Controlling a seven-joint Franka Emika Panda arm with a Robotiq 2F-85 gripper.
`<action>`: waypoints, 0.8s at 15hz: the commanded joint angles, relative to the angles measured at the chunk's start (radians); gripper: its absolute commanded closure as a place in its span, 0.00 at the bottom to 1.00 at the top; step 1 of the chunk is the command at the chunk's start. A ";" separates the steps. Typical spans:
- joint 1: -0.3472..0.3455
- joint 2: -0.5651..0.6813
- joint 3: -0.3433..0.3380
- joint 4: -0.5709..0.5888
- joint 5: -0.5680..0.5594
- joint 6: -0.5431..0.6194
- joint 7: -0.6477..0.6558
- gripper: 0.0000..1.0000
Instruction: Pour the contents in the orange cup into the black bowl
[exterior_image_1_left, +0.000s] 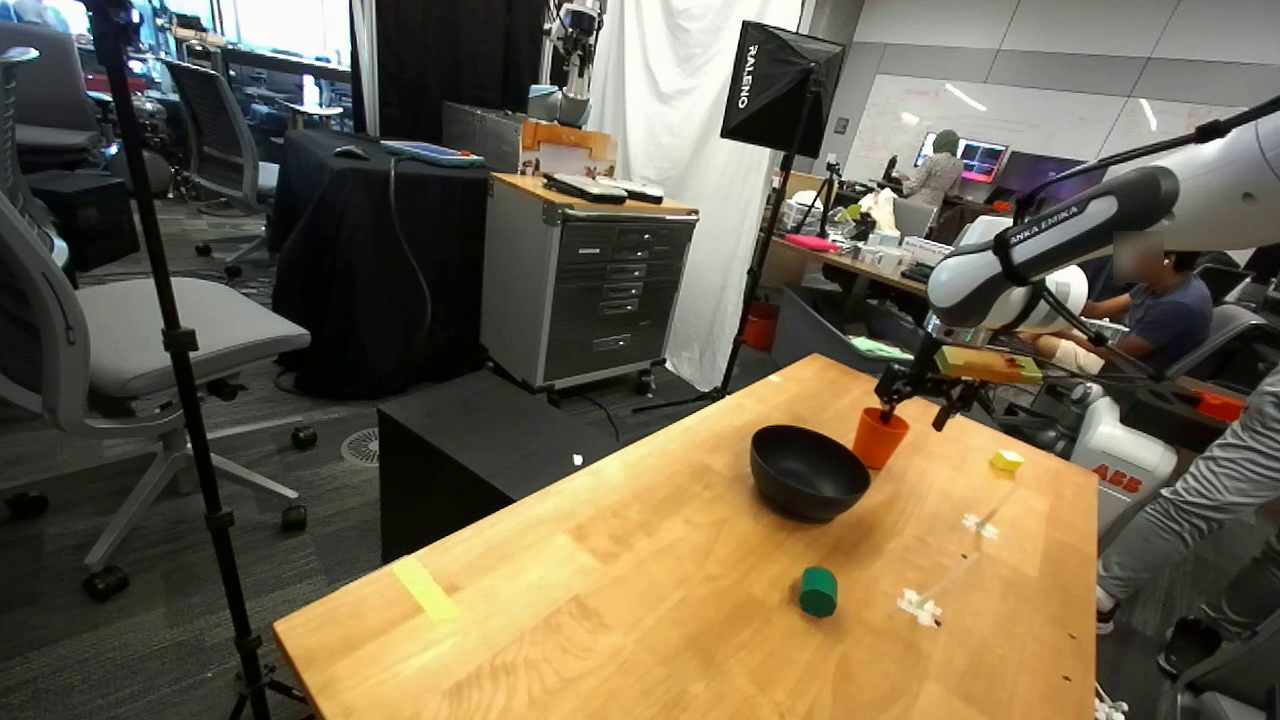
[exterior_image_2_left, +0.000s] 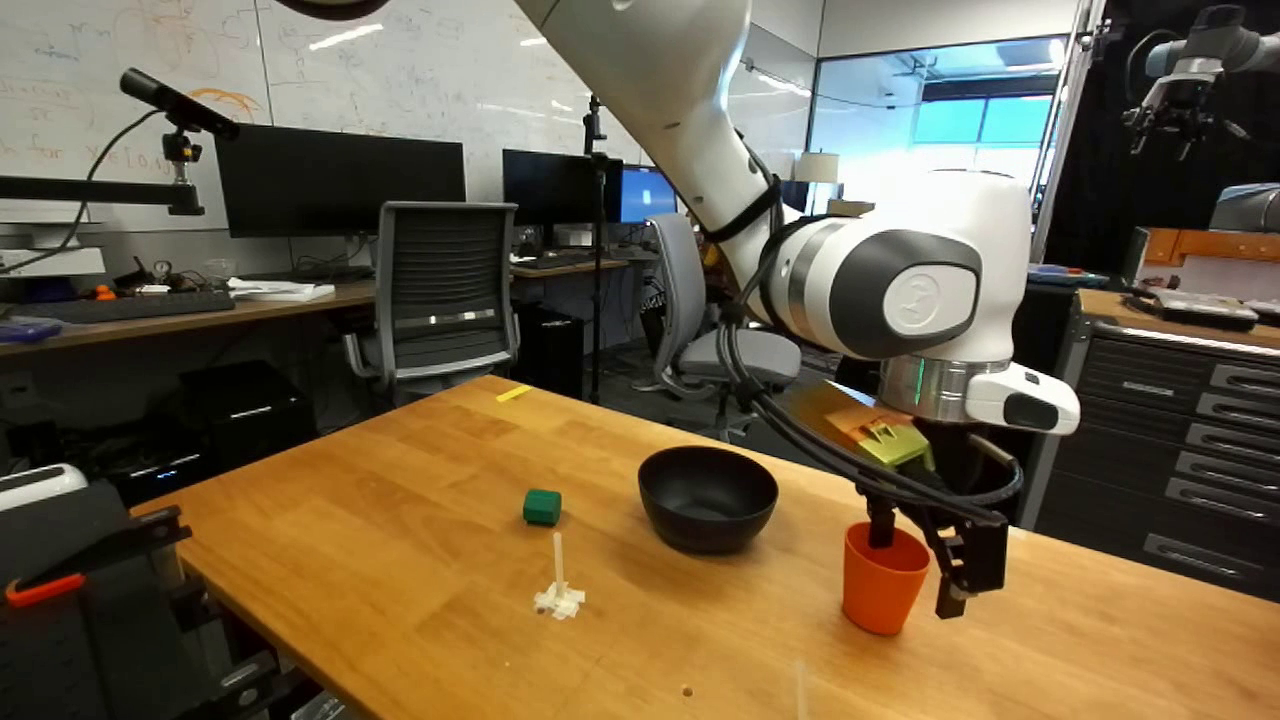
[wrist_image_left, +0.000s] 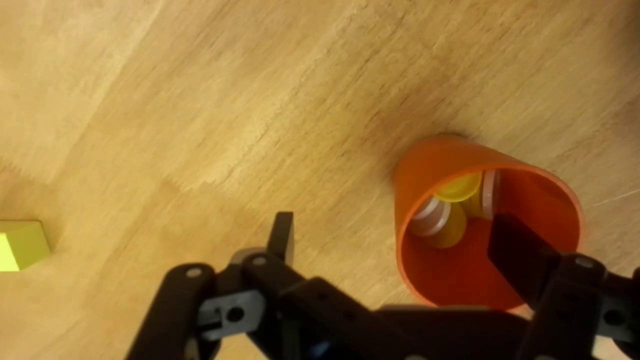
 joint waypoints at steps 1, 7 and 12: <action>-0.023 0.046 0.020 0.082 0.017 -0.023 0.003 0.00; -0.026 0.081 0.018 0.141 0.030 -0.034 0.032 0.32; -0.019 0.099 0.013 0.178 0.023 -0.054 0.058 0.73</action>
